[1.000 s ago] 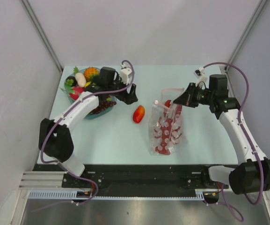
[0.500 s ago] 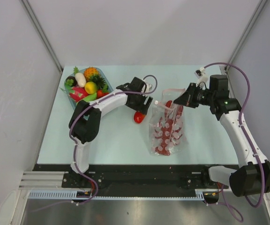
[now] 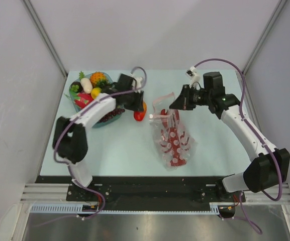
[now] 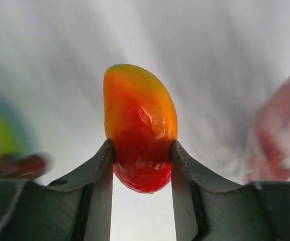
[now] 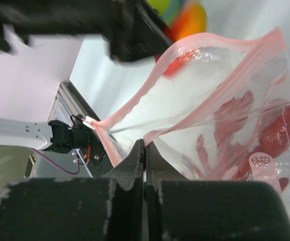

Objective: Place the food in the zip-top bag and seal the zipper
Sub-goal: Pick up the fake fruit from the center of the board, then place the fake fruit in the zipper food storage bag.

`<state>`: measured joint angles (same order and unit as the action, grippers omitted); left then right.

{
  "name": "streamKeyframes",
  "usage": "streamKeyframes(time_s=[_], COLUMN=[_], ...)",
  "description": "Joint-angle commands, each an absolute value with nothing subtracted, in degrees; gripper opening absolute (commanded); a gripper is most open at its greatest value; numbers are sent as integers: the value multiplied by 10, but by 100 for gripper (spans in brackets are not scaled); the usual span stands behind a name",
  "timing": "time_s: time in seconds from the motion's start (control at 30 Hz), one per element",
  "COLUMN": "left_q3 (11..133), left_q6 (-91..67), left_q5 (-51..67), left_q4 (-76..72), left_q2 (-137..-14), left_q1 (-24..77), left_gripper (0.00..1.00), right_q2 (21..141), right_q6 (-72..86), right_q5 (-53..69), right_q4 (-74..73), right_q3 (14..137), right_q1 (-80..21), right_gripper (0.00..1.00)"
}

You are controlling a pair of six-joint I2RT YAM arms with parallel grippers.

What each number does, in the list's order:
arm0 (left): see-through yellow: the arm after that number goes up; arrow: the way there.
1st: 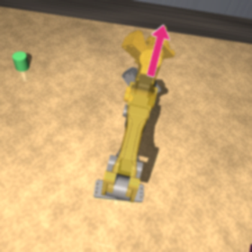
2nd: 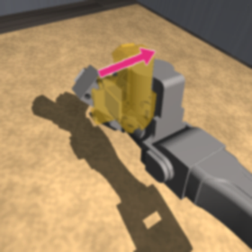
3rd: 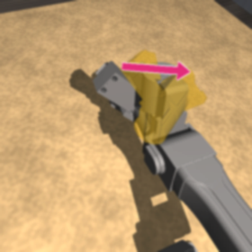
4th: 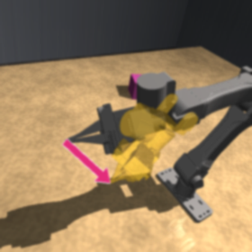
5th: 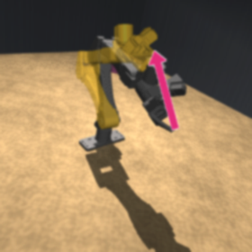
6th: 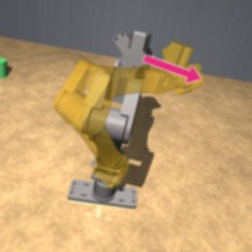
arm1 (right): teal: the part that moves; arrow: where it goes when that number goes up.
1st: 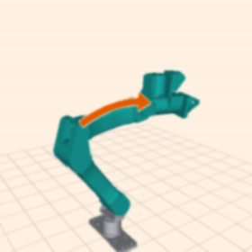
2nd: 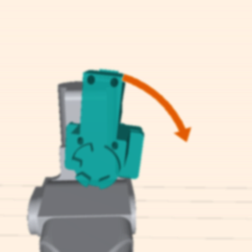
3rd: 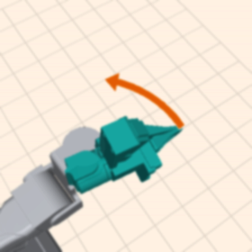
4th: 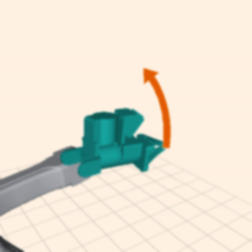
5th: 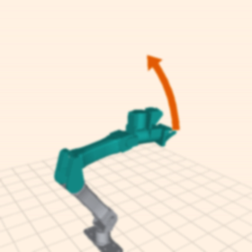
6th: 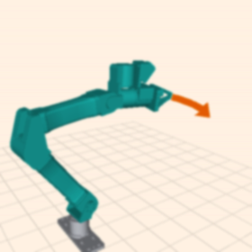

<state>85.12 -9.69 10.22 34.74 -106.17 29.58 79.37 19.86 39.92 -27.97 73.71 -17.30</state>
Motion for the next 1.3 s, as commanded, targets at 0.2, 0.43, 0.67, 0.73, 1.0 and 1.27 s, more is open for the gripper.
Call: streamKeyframes(time_s=[0.2,0.43,0.67,0.73,1.0,1.27], left_q3=[840,788,757,767,817,827], left_q6=[-137,-177,-156,-135,-69,-18], left_q5=[211,230,315,316,313,77], left_q4=[195,185,242,275,306,272], left_q2=[-781,-772,-778,-771,-745,-829], left_q1=[232,318,347,344,172,63], left_gripper=[22,27,72,94,100,99], right_q2=[805,790,760,754,741,744], right_q6=[175,181,187,190,179,177], right_q5=[401,400,404,405,400,388], right_q4=[-240,-238,-230,-226,-226,-227], right_q3=[799,797,787,783,767,758], right_q1=[-246,-248,-248,-247,-248,-249], right_gripper=[0,0,0,0,0,0])
